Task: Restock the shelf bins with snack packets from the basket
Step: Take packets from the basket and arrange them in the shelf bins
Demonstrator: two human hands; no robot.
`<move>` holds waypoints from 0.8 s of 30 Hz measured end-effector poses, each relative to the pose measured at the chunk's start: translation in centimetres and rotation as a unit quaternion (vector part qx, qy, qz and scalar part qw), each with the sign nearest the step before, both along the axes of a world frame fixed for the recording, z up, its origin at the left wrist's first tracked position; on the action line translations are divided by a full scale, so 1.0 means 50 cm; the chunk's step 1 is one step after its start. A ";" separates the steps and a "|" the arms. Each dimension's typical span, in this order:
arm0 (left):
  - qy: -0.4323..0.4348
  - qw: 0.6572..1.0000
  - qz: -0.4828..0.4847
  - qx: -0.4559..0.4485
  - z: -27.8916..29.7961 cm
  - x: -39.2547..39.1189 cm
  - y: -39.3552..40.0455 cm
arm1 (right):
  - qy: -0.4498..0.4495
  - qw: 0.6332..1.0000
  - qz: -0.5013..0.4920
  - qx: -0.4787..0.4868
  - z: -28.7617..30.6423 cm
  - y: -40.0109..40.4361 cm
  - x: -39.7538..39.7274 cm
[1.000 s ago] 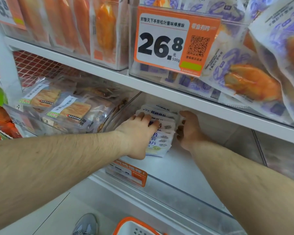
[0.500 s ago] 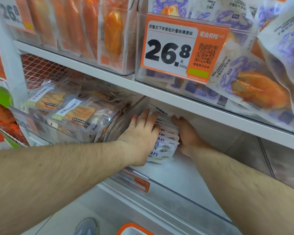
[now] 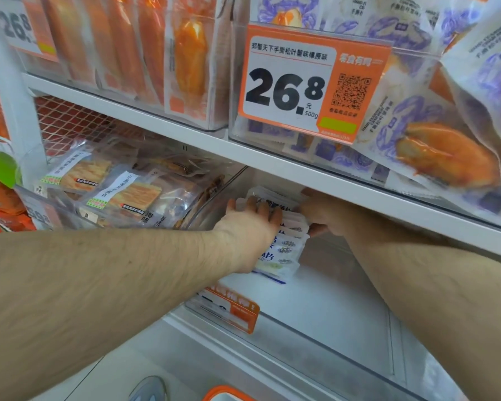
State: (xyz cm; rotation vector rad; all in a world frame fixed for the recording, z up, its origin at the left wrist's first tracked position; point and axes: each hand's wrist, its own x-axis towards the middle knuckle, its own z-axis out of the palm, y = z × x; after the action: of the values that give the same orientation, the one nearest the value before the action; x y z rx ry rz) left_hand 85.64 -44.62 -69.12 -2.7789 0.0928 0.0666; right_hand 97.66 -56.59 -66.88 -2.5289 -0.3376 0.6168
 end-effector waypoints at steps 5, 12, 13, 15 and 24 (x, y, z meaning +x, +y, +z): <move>0.011 0.999 0.004 0.031 0.012 0.017 -0.005 | -0.086 0.996 -0.005 0.029 -0.023 -0.004 0.026; -0.005 1.000 0.019 0.007 0.004 0.004 -0.010 | -0.181 0.982 0.004 0.053 -0.064 -0.033 0.028; -0.009 1.000 0.024 -0.001 0.003 0.004 -0.011 | -0.193 0.979 0.008 0.061 -0.070 -0.036 0.026; -0.009 0.999 0.032 -0.012 0.000 0.005 -0.014 | -0.206 0.976 0.007 0.075 -0.071 -0.042 0.015; -0.004 0.999 0.033 -0.010 -0.013 0.028 -0.009 | 0.107 0.793 -0.369 0.472 -0.085 -0.035 -0.060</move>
State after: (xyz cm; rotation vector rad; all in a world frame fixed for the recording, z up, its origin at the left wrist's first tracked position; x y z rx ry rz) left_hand 87.06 -45.07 -69.75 -2.8014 -0.0002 0.0706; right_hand 94.68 -58.33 -71.12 -1.4040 0.3627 0.2772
